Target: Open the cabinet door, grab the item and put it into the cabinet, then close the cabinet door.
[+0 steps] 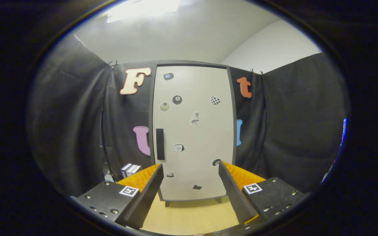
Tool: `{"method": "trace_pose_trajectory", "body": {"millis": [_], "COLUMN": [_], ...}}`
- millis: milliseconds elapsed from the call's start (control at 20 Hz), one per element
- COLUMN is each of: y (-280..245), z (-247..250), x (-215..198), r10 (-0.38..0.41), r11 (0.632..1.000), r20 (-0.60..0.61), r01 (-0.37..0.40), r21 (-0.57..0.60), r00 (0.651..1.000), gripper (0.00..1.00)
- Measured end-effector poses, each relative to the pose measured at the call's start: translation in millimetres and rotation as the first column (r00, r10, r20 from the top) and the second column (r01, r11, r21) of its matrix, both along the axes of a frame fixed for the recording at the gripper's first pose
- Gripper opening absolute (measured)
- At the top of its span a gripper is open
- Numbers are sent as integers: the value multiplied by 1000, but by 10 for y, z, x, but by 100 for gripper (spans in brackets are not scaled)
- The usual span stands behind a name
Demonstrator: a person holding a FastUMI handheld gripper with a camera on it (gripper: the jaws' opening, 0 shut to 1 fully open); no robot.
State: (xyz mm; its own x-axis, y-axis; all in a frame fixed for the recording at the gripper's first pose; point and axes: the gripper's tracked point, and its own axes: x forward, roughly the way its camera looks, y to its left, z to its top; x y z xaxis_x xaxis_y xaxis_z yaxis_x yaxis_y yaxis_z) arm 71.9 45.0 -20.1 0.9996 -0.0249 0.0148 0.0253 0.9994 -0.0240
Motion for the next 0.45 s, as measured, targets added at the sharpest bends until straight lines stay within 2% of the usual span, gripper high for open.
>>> {"method": "trace_pose_trajectory", "body": {"millis": [450], "y": [20], "z": [6], "x": [4], "r10": [7], "r11": [1000], "r20": [2], "r01": [-7], "r21": [11], "r00": [1000], "gripper": [100]}}
